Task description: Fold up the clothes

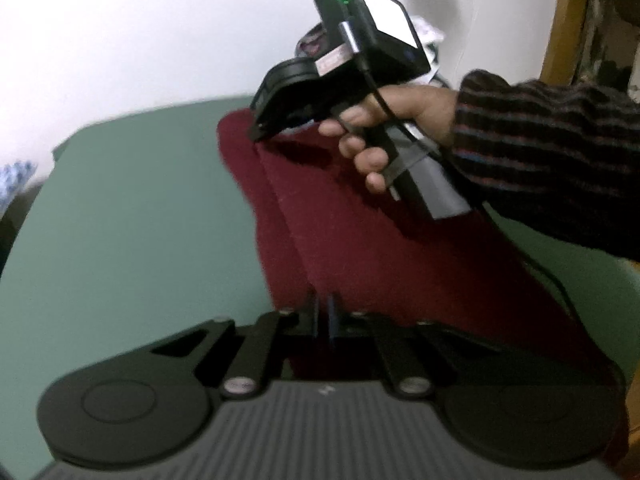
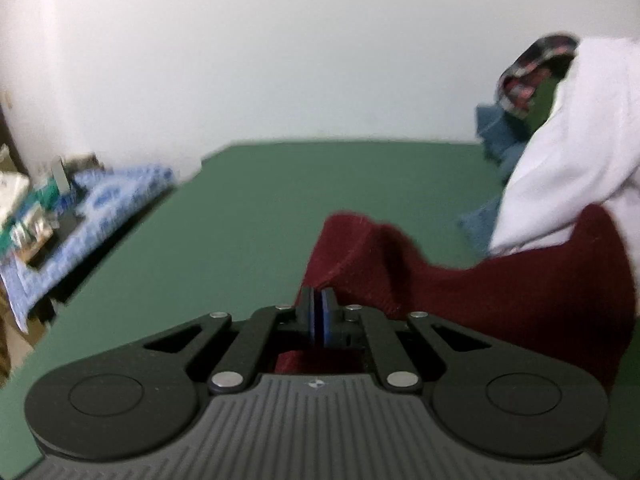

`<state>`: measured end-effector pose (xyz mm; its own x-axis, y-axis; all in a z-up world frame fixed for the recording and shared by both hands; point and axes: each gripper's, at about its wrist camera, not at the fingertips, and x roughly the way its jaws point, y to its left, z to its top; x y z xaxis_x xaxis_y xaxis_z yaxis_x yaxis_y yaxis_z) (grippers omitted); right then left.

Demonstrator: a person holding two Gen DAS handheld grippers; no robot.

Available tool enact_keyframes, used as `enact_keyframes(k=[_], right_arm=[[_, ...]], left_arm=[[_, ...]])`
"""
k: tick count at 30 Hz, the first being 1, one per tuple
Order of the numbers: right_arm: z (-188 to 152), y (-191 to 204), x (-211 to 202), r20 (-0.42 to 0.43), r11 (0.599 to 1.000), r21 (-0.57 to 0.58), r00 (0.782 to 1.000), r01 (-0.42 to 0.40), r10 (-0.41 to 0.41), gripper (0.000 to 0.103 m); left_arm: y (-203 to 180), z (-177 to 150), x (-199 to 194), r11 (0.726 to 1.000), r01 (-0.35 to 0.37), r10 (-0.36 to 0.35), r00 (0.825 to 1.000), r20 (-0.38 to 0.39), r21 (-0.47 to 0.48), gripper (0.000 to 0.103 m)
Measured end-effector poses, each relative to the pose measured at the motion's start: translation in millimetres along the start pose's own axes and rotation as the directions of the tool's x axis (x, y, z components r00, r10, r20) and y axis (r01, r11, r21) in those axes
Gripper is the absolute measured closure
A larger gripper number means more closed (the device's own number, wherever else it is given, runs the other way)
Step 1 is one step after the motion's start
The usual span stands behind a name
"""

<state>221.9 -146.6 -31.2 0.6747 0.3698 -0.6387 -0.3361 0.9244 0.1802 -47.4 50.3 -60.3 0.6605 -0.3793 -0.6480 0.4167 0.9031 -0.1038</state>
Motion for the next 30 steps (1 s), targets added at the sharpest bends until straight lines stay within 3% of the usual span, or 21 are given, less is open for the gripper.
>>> enact_keyframes(k=[4, 8, 11, 14, 18, 22, 26, 30], right_arm=[[-6, 3, 11, -0.020, 0.999, -0.044, 1.000, -0.008, 0.007, 0.100], [0, -12, -18, 0.004, 0.998, 0.031, 0.998, -0.055, 0.055, 0.082], [-2, -17, -29, -0.008, 0.993, 0.058, 0.995, -0.099, 0.099, 0.085], [-6, -14, -10, -0.074, 0.996, 0.064, 0.995, -0.056, 0.061, 0.088], [-4, -12, 6, -0.062, 0.996, 0.080, 0.997, -0.030, 0.035, 0.089], [-8, -12, -39, -0.027, 0.995, 0.071, 0.997, -0.075, 0.077, 0.088], [-48, -11, -97, -0.046, 0.997, -0.068, 0.999, 0.023, -0.026, 0.088], [-97, -34, -133, -0.072, 0.994, -0.038, 0.992, 0.101, -0.103, 0.088]], left_arm=[[2, -10, 2, 1.000, -0.016, 0.016, 1.000, -0.021, -0.009, 0.103], [4, -9, 2, 1.000, -0.020, 0.019, 1.000, -0.019, -0.016, 0.103], [6, -12, -1, 0.999, -0.015, 0.014, 1.000, -0.019, -0.035, 0.102], [8, -9, 0, 1.000, -0.017, 0.017, 0.999, -0.028, -0.025, 0.102], [7, -2, 1, 1.000, -0.021, 0.020, 0.999, -0.044, -0.005, 0.100], [5, 4, -13, 1.000, -0.011, 0.012, 0.999, -0.037, 0.021, 0.100], [5, 6, -39, 0.999, 0.036, -0.035, 0.999, -0.012, 0.028, 0.098], [-9, 1, -40, 0.990, 0.135, -0.134, 0.990, -0.048, 0.027, 0.098]])
